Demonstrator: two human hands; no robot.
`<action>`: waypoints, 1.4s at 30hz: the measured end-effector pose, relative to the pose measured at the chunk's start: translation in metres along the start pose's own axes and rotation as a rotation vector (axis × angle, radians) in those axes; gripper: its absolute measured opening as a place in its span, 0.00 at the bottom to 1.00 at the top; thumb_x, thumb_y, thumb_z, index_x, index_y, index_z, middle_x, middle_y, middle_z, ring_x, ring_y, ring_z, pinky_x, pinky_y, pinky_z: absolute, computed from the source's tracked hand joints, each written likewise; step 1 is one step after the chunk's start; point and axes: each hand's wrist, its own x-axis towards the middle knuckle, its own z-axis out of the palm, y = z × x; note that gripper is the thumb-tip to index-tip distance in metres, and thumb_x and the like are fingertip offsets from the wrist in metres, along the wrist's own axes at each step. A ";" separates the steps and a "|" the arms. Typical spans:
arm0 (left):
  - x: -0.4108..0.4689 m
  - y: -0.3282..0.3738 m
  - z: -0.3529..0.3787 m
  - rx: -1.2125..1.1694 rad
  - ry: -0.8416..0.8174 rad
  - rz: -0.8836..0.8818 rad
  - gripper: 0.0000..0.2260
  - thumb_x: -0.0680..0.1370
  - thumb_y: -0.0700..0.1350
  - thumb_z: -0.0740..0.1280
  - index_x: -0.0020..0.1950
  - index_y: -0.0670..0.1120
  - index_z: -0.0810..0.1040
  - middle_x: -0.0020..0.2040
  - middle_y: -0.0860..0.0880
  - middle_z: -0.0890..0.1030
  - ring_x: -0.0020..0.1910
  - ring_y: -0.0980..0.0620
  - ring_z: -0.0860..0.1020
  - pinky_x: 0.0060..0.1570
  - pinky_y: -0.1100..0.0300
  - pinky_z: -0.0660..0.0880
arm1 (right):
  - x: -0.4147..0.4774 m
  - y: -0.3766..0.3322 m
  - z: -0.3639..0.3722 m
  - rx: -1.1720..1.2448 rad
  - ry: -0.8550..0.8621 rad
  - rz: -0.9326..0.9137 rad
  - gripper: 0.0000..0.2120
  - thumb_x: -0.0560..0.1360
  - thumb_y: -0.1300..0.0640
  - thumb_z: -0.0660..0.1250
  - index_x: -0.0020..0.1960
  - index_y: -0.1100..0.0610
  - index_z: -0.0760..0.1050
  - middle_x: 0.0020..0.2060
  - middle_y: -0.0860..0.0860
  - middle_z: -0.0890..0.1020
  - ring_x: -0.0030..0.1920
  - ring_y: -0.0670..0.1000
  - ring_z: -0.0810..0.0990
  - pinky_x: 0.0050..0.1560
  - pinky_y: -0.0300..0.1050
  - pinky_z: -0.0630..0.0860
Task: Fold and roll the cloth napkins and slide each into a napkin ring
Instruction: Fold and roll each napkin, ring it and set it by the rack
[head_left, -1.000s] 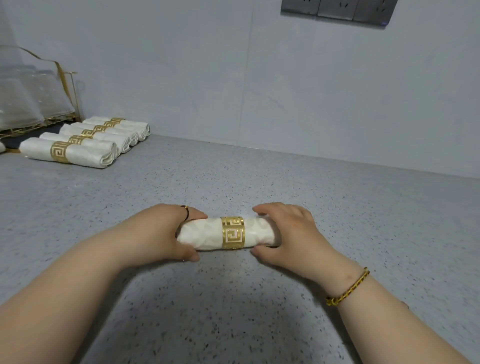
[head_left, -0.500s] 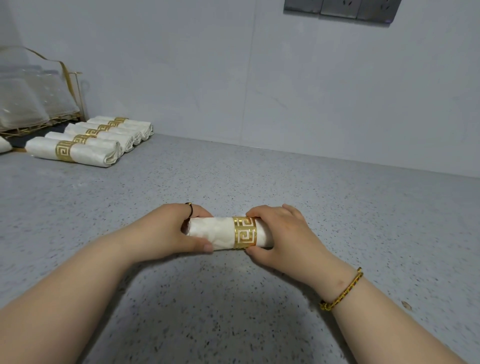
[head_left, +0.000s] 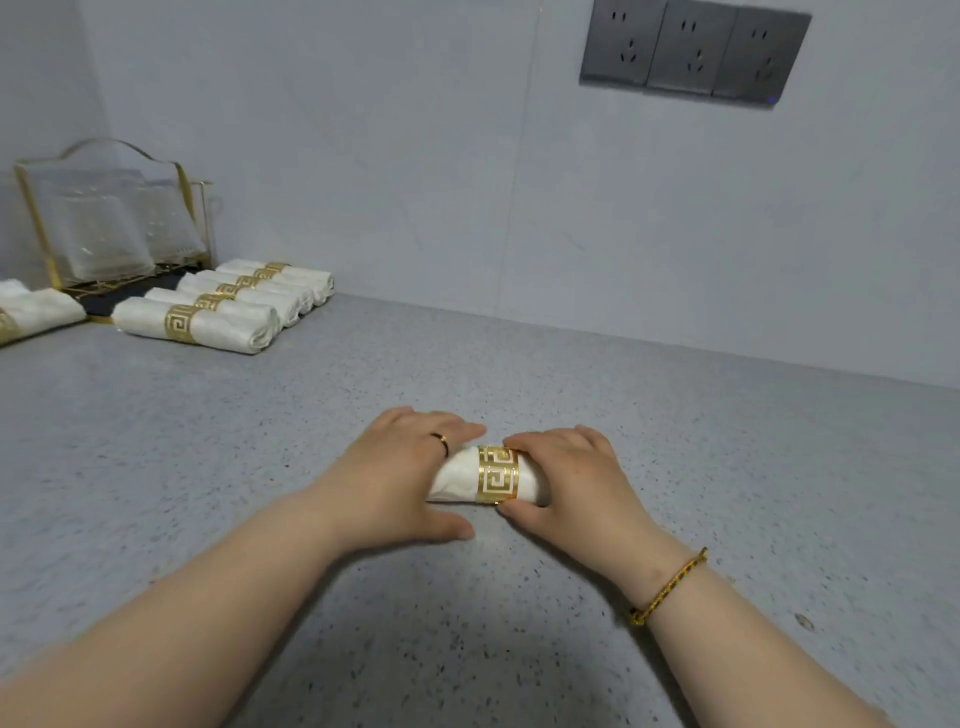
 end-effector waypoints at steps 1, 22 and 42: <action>0.000 0.006 0.001 0.060 0.021 0.030 0.36 0.69 0.61 0.67 0.73 0.55 0.56 0.70 0.57 0.65 0.67 0.56 0.63 0.67 0.64 0.50 | 0.000 -0.005 0.000 -0.008 0.002 -0.013 0.24 0.72 0.46 0.66 0.66 0.48 0.67 0.60 0.45 0.75 0.63 0.47 0.68 0.70 0.43 0.48; -0.097 -0.212 -0.053 0.255 0.135 -0.493 0.22 0.75 0.50 0.65 0.69 0.54 0.67 0.72 0.53 0.65 0.72 0.52 0.60 0.68 0.57 0.53 | 0.140 -0.121 0.086 0.226 -0.116 0.064 0.18 0.80 0.57 0.53 0.68 0.58 0.64 0.66 0.53 0.69 0.67 0.53 0.65 0.64 0.38 0.61; -0.024 -0.300 -0.027 0.163 0.139 -0.654 0.22 0.79 0.40 0.59 0.72 0.52 0.62 0.68 0.49 0.68 0.66 0.48 0.67 0.59 0.54 0.70 | 0.156 -0.121 0.105 0.173 -0.042 0.019 0.15 0.79 0.53 0.52 0.65 0.53 0.65 0.63 0.47 0.68 0.64 0.48 0.62 0.63 0.36 0.59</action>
